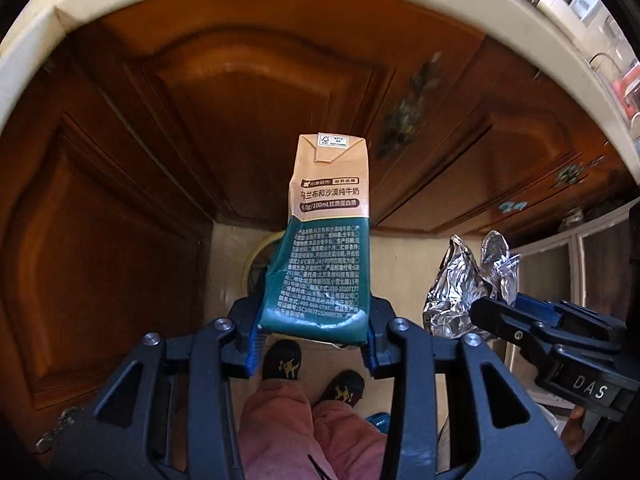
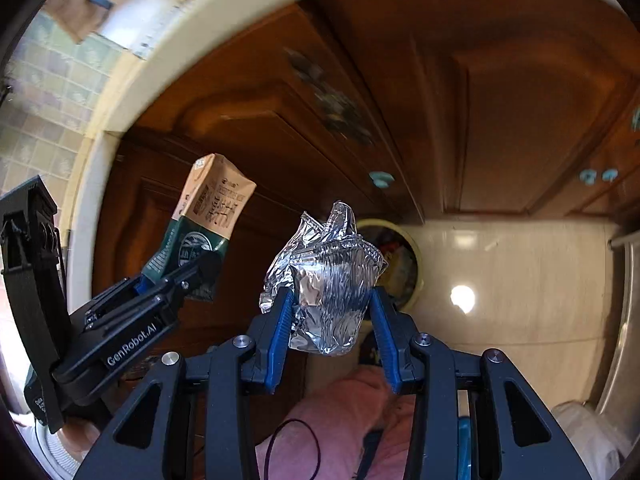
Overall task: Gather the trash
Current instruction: 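Carry the milk carton and foil down over the trash bin, then open the left tool dropping the carton while the right tool releases the foil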
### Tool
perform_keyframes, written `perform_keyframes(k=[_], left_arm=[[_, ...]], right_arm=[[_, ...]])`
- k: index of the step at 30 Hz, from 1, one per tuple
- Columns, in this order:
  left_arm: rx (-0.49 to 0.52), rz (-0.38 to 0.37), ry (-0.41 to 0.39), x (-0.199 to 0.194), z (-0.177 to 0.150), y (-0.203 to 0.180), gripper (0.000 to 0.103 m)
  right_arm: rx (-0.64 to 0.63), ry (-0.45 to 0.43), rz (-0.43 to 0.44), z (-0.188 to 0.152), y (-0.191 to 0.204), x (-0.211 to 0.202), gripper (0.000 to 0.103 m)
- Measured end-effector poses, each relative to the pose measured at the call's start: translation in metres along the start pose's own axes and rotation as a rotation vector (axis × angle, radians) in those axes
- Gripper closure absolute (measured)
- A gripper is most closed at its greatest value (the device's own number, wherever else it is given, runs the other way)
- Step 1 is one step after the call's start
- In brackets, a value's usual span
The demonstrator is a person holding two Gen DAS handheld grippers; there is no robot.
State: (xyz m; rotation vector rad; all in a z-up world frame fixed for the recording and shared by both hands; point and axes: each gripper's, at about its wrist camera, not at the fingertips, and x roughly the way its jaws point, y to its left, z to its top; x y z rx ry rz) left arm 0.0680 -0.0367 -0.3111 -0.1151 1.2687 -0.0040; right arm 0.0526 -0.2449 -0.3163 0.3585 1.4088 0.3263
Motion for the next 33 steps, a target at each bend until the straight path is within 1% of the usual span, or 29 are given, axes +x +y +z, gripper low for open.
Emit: perform_keyframes(k=[5, 9, 12, 17, 20, 22, 23, 26, 31, 33], left_arm=[[0.01, -0.021, 0.072, 0.054, -0.005, 0.005, 0.069], [0.033, -0.029, 0.12, 0.094, -0.005, 0.007, 0.069], [0.031, -0.047, 0.16, 0.121, -0.005, 0.011, 0.069], [0.038, -0.049, 0.219, 0.156, -0.004, 0.016, 0.069], [0.025, -0.049, 0.253, 0.171, -0.009, 0.02, 0.068], [0.013, -0.037, 0.275, 0.179, -0.007, 0.023, 0.067], [0.008, -0.033, 0.281, 0.18, -0.012, 0.027, 0.065], [-0.007, -0.013, 0.28, 0.18, -0.015, 0.037, 0.052], [-0.026, 0.018, 0.262, 0.174, -0.016, 0.053, 0.045], [-0.033, 0.032, 0.248, 0.17, -0.014, 0.058, 0.039]], right_arm=[[0.034, 0.017, -0.025, -0.004, -0.022, 0.043, 0.065], [0.092, 0.029, -0.03, -0.003, -0.041, 0.082, 0.065], [0.125, 0.048, -0.035, -0.007, -0.051, 0.111, 0.065], [0.141, 0.079, -0.04, -0.009, -0.058, 0.148, 0.065], [0.144, 0.093, -0.039, -0.008, -0.059, 0.165, 0.065], [0.144, 0.101, -0.037, -0.006, -0.061, 0.174, 0.065], [0.143, 0.104, -0.036, -0.004, -0.06, 0.178, 0.065], [0.13, 0.113, -0.035, 0.003, -0.056, 0.186, 0.065], [0.092, 0.127, -0.027, 0.014, -0.042, 0.198, 0.064], [0.084, 0.133, -0.019, 0.015, -0.036, 0.201, 0.064]])
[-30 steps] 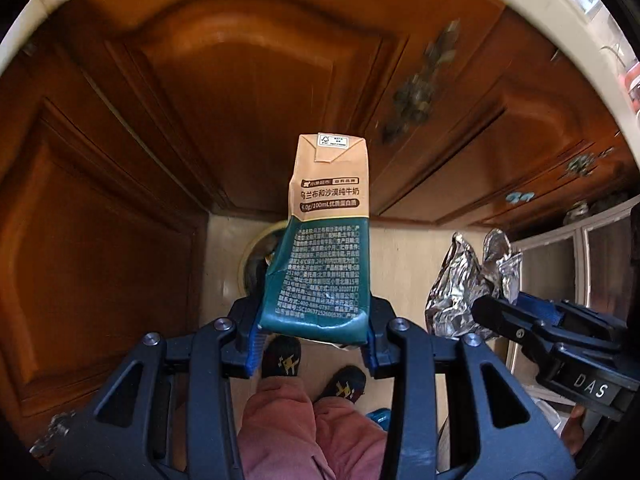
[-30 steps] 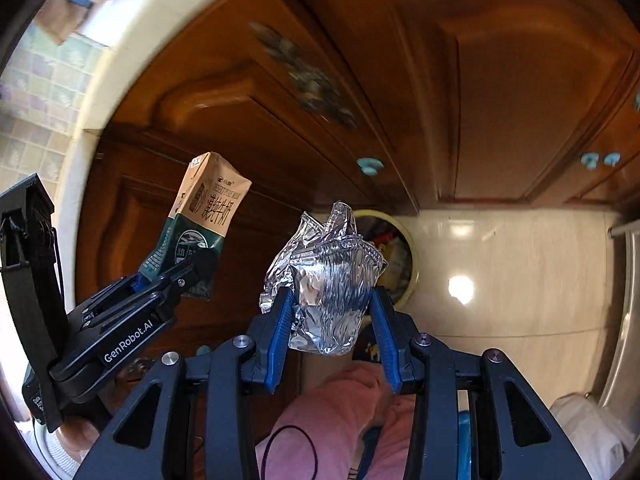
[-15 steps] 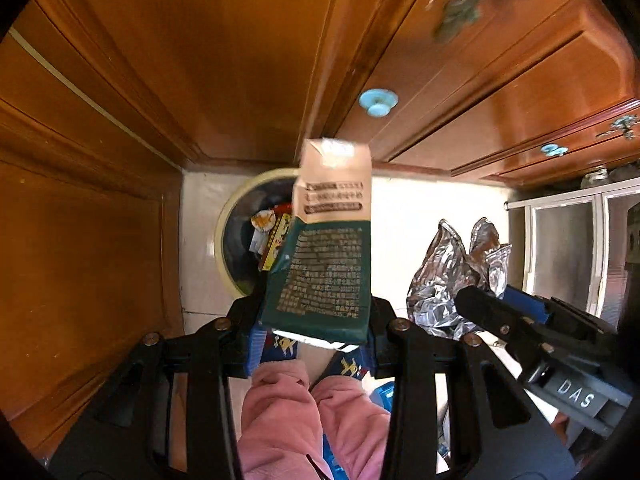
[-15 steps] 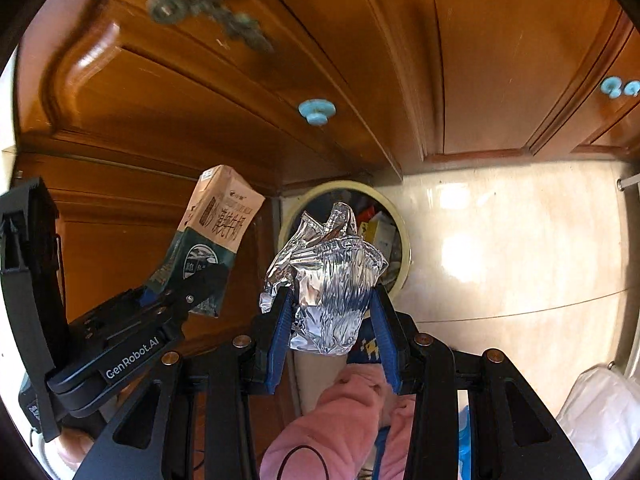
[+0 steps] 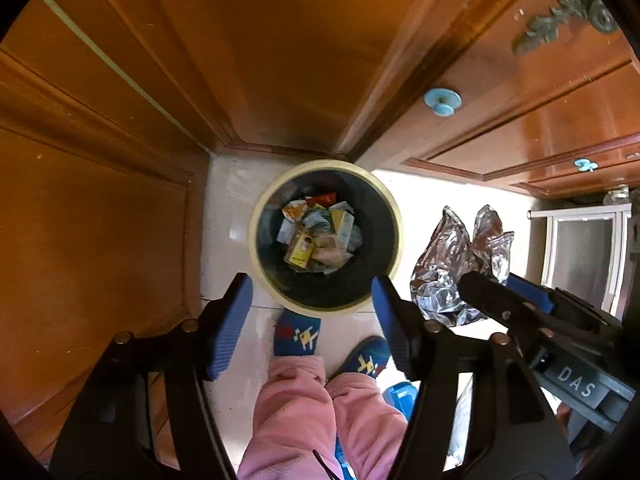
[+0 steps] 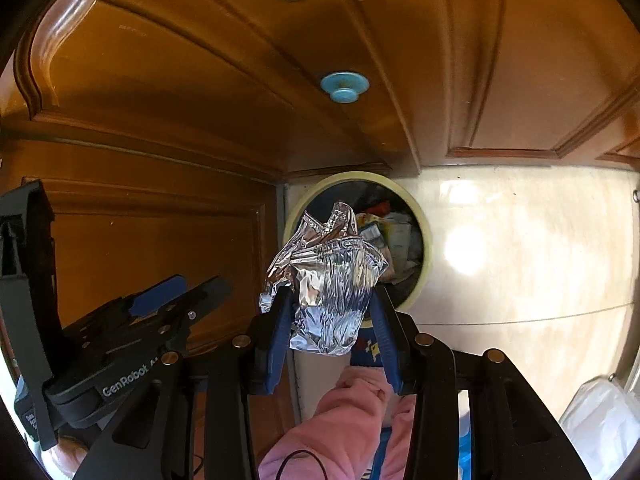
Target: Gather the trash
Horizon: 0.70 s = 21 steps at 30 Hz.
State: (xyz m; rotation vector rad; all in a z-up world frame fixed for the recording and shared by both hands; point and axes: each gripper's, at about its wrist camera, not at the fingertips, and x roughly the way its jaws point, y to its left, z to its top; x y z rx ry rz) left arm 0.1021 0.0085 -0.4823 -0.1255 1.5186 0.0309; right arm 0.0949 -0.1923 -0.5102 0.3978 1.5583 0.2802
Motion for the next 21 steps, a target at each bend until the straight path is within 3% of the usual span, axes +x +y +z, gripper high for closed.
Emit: perform_keyframes(k=[4, 10, 21], left_arm=[[-0.015, 0.017, -0.025, -0.006, 0.001, 0.011, 0.033], [-0.042, 0.023, -0.042, -0.017, 0.003, 0.026, 0.027], [-0.043, 0.018, -0.07, -0.064, -0.004, 0.019, 0.025]], right_arm=[[-0.006, 0.011, -0.003, 0.008, 0.01, 0.01, 0.061], [0.016, 0.013, -0.005, 0.014, 0.017, 0.02, 0.044], [-0.06, -0.081, -0.044, -0.003, 0.038, -0.03, 0.043]])
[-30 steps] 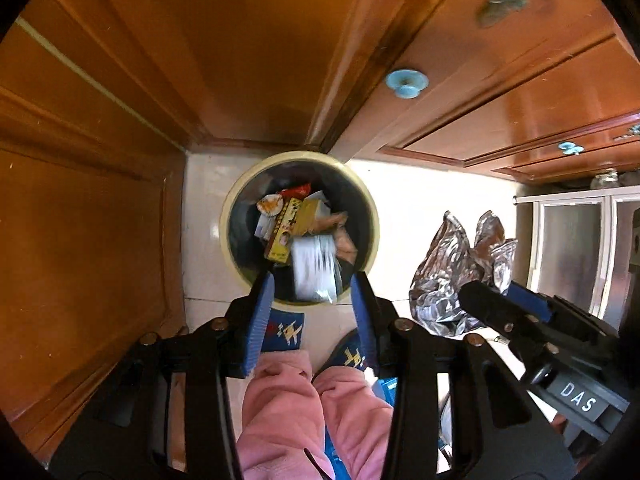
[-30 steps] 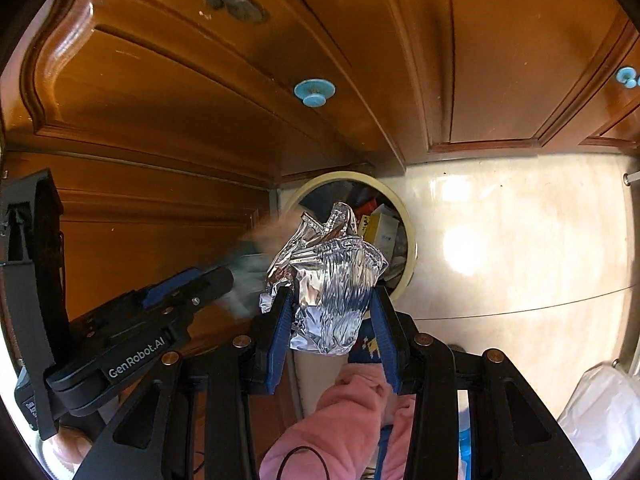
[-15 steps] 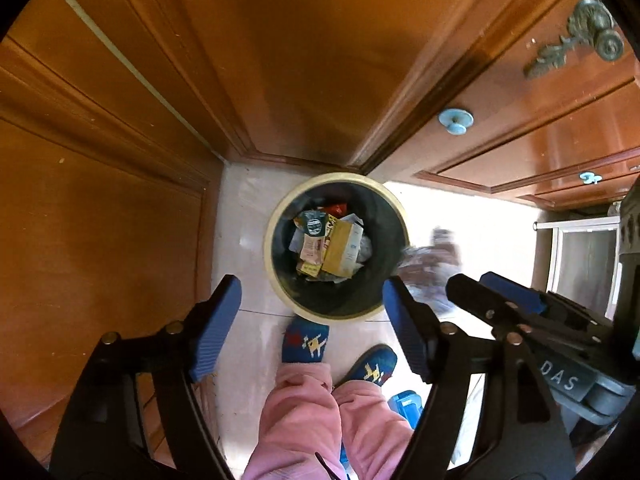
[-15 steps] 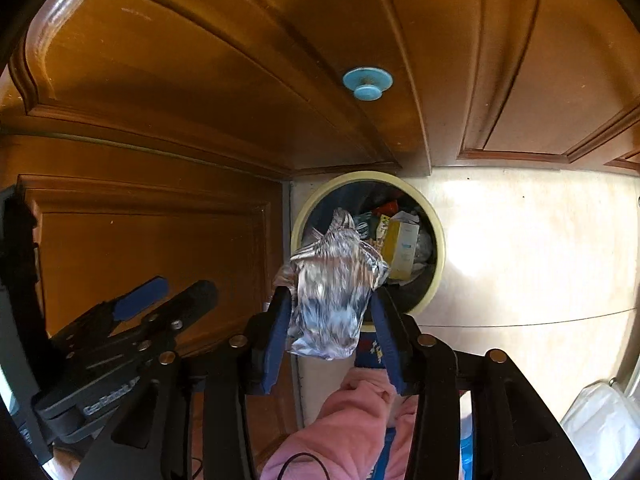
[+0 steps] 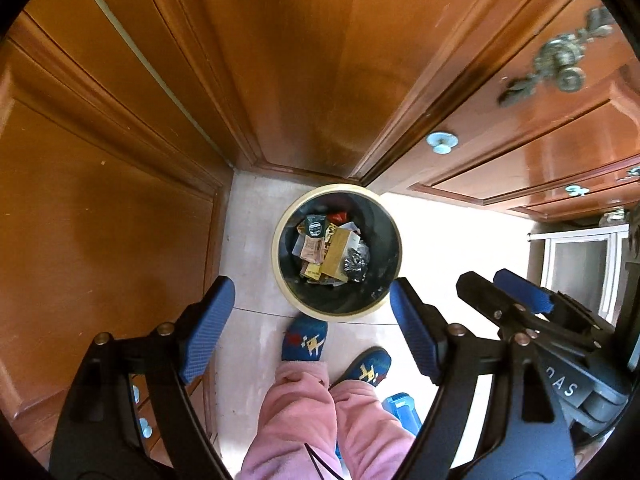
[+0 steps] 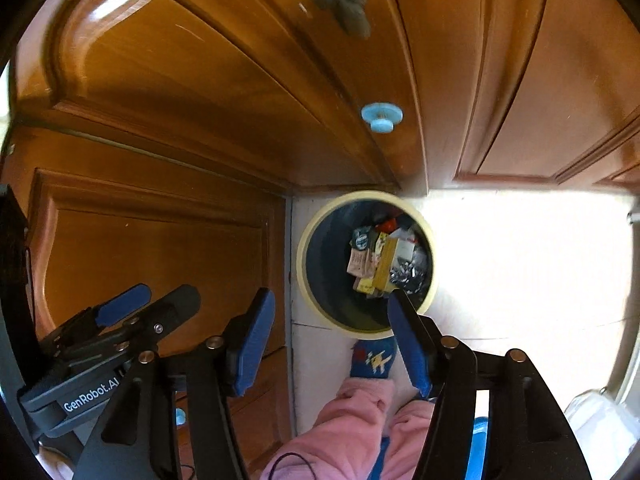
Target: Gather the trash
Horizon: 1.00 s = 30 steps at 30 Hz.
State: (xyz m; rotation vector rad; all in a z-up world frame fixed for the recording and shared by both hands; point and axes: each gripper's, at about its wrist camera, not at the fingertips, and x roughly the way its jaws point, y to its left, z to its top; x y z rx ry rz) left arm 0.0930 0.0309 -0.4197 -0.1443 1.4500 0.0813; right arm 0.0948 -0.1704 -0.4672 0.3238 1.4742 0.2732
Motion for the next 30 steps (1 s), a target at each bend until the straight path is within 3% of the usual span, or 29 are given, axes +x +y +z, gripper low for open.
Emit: perform_keyframes(k=[11, 18, 30], left_arm=[[0.007, -0.061, -0.066, -0.116, -0.006, -0.015, 0.025], [0.061, -0.041, -0.195, -0.213, -0.013, -0.029, 0.025], [0.105, -0.028, -0.377, -0.362, -0.026, -0.037, 0.025]], right_arm=[[-0.059, -0.093, -0.009, -0.015, 0.031, -0.113, 0.043], [-0.108, -0.18, 0.019, -0.022, 0.064, -0.217, 0.037], [-0.177, -0.355, 0.042, -0.035, 0.115, -0.359, 0.028]])
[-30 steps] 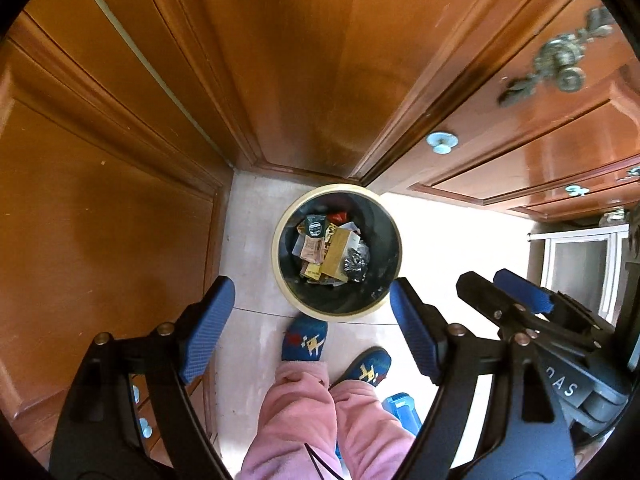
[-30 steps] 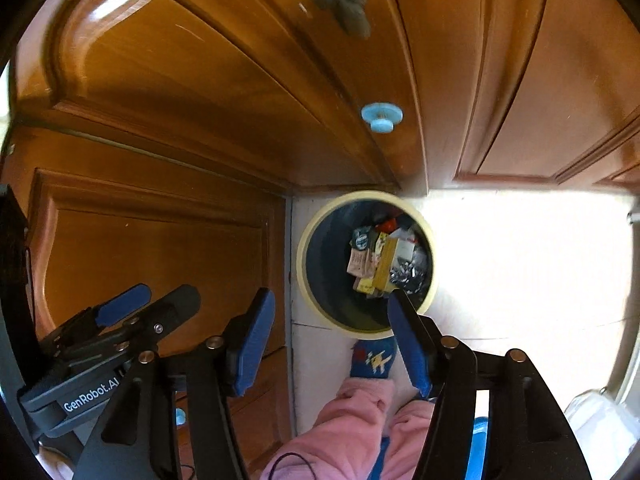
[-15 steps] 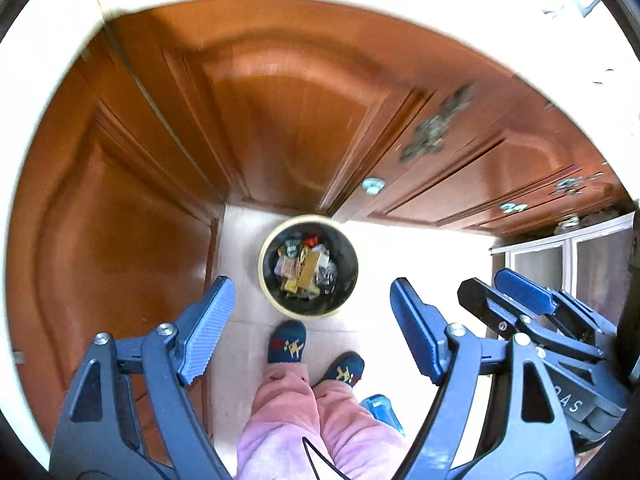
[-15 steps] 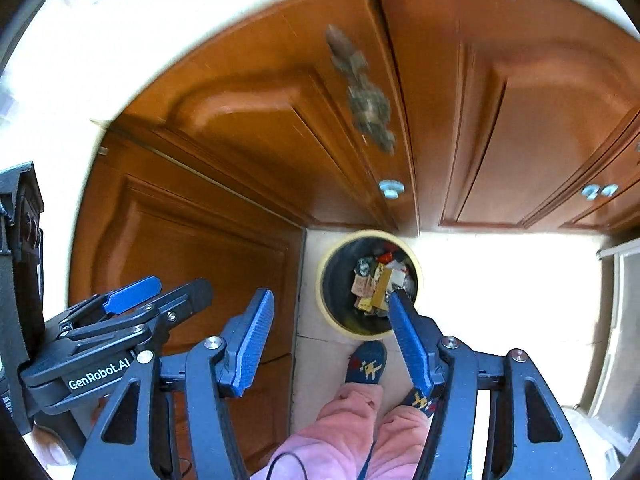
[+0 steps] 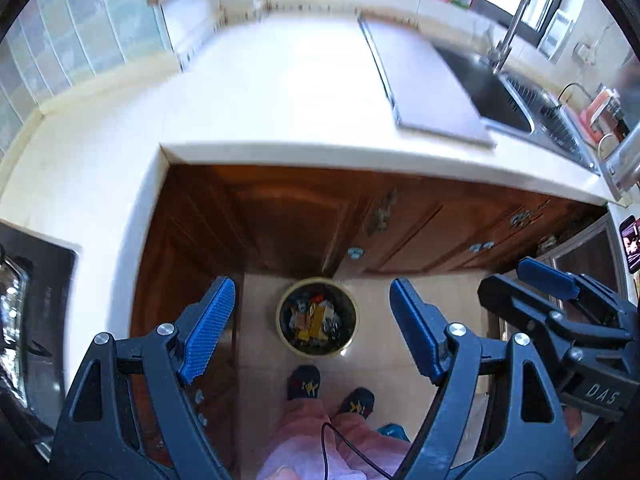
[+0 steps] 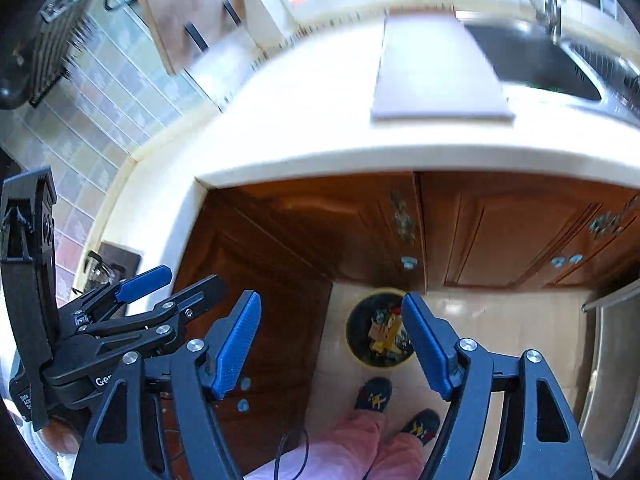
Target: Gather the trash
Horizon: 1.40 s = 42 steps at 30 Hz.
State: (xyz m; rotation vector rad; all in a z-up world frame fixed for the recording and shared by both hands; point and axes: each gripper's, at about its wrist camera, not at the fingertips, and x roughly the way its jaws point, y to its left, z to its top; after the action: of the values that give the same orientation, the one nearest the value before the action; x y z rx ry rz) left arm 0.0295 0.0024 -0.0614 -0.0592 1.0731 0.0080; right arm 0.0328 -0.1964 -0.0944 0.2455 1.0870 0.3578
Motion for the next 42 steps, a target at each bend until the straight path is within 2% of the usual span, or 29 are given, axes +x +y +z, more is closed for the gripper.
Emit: perform_keyframes(k=[8, 15, 32, 42], left_arm=[[-0.016, -0.005, -0.071, -0.062, 0.014, -0.001, 0.025], [-0.037, 0.001, -0.095, -0.065, 0.009, -0.002, 0.025], [-0.035, -0.007, -0.166, -0.077, 0.018, -0.002, 0.025], [-0.032, -0.009, -0.177, -0.076, 0.026, -0.003, 0.025]], right_arm=[[-0.029, -0.103, -0.017, 0.02, 0.034, -0.071, 0.025], [-0.092, -0.158, -0.064, 0.019, 0.068, -0.108, 0.023], [-0.085, -0.217, -0.117, 0.017, 0.08, -0.131, 0.023], [-0.087, -0.229, -0.125, 0.023, 0.081, -0.132, 0.023]])
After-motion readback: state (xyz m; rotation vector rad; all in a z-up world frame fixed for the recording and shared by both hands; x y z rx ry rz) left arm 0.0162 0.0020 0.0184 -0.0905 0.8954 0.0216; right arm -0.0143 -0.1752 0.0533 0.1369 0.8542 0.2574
